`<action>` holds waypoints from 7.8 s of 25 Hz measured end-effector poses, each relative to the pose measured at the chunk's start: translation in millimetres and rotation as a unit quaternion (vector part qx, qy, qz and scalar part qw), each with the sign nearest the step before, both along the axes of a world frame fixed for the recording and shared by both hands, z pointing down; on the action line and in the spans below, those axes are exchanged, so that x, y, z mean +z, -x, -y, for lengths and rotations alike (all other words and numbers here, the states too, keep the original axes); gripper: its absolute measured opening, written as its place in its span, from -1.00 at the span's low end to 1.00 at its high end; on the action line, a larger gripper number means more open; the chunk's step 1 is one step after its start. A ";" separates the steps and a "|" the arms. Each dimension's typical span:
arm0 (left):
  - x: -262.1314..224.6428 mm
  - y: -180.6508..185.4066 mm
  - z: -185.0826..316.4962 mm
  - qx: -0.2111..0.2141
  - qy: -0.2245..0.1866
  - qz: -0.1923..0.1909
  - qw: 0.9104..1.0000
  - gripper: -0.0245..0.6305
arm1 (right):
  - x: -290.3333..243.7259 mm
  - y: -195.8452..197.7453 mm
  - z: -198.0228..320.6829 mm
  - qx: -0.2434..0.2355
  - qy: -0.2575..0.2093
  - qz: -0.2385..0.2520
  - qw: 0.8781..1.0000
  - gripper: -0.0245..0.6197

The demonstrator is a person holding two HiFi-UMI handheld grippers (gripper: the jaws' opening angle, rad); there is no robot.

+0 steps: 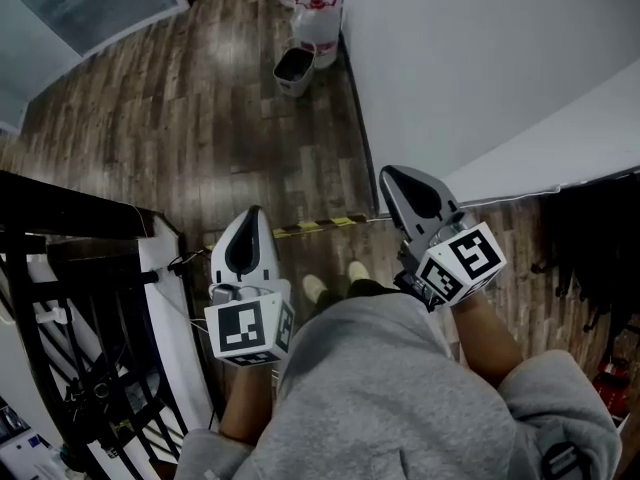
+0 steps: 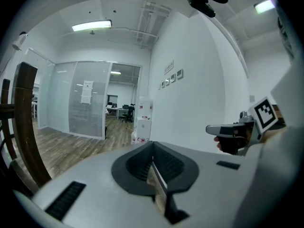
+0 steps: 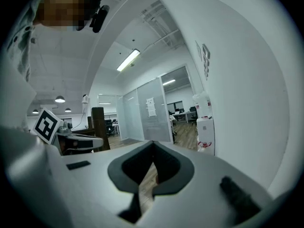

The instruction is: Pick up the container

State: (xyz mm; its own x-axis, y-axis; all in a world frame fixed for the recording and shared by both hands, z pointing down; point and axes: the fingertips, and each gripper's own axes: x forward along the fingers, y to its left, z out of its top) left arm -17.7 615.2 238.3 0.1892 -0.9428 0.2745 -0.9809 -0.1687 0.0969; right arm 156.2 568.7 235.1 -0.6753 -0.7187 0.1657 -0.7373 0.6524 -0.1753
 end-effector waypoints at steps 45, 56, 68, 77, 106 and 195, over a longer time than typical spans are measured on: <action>39.0 80.2 289.2 -0.003 0.043 0.011 0.999 -0.88 | 44.9 78.0 288.4 -0.011 0.029 -0.004 1.000 -0.85; 40.9 75.4 404.7 -0.008 0.042 0.019 0.999 -0.88 | 49.2 78.2 406.3 -0.016 0.027 0.017 0.999 -0.85; 38.8 60.6 456.4 -0.001 0.037 0.020 0.999 -0.88 | 51.7 59.2 452.1 -0.002 0.023 0.020 1.000 -0.85; 28.3 45.3 493.4 0.028 0.014 0.026 0.999 -0.88 | 45.7 49.0 482.2 0.015 0.012 0.023 1.000 -0.85; 65.0 113.8 741.1 0.094 0.056 0.003 0.994 -0.88 | 98.2 97.2 658.5 -0.241 0.140 -0.222 0.934 -0.85; 652.4 137.2 915.3 -0.011 0.374 -0.041 0.926 -0.88 | 801.6 218.7 861.3 -0.410 0.381 -0.274 0.782 -0.84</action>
State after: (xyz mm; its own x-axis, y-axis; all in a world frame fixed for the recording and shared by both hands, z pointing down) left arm -154.9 -300.1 890.6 0.2221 -0.4980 0.8383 -0.9674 -0.0051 0.2532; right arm -62.5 -292.6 1036.7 -0.5352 0.3673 0.7607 -0.2272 0.8047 -0.5485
